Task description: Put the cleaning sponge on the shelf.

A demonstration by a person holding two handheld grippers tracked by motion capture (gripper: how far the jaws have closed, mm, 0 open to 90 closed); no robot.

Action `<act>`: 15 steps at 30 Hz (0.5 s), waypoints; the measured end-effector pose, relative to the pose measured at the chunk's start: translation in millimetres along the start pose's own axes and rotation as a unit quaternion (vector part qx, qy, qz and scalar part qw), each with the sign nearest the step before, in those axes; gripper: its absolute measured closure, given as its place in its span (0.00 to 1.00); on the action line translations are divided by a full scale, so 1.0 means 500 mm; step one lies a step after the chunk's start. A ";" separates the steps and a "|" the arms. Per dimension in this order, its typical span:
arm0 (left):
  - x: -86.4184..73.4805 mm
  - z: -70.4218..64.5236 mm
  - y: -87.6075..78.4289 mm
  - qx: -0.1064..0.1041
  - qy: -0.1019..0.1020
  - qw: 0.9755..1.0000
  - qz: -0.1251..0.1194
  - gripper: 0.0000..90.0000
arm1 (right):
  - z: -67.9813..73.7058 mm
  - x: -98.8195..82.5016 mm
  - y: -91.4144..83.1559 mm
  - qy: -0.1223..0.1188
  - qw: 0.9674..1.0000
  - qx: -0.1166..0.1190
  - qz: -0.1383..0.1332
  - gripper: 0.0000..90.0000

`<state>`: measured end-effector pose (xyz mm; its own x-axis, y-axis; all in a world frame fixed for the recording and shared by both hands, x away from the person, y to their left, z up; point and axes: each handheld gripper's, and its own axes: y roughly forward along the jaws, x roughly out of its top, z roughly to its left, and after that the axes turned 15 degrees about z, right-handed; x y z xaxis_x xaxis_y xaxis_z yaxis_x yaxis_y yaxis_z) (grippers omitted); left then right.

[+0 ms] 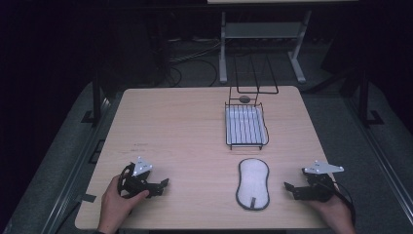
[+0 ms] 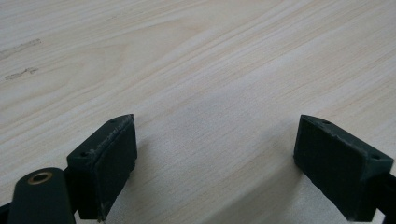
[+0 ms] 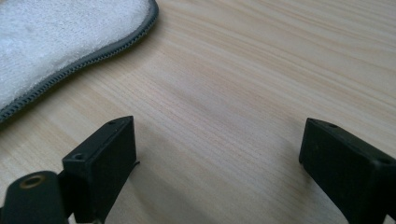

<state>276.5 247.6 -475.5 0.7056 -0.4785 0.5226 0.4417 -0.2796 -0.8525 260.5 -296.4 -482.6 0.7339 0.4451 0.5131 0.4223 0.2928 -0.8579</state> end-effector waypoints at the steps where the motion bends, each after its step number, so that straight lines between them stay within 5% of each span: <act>1: 0.000 0.000 0.000 0.000 0.000 1.000 0.000 0.14 | 0.000 0.000 0.000 0.000 1.000 0.000 0.000 0.12; 12: 0.000 0.000 0.000 0.000 0.000 1.000 0.000 0.14 | 0.001 0.000 0.000 0.001 1.000 0.000 0.001 0.12; 15: 0.004 0.001 0.002 0.000 -0.003 1.000 0.000 0.14 | 0.004 0.000 -0.009 0.004 1.000 -0.002 0.010 0.22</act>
<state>278.5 246.7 -475.5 0.7087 -0.4744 0.5222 0.4418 -0.2787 -0.8527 257.7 -296.0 -478.7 0.7464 0.4440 0.4957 0.4096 0.2806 -0.8680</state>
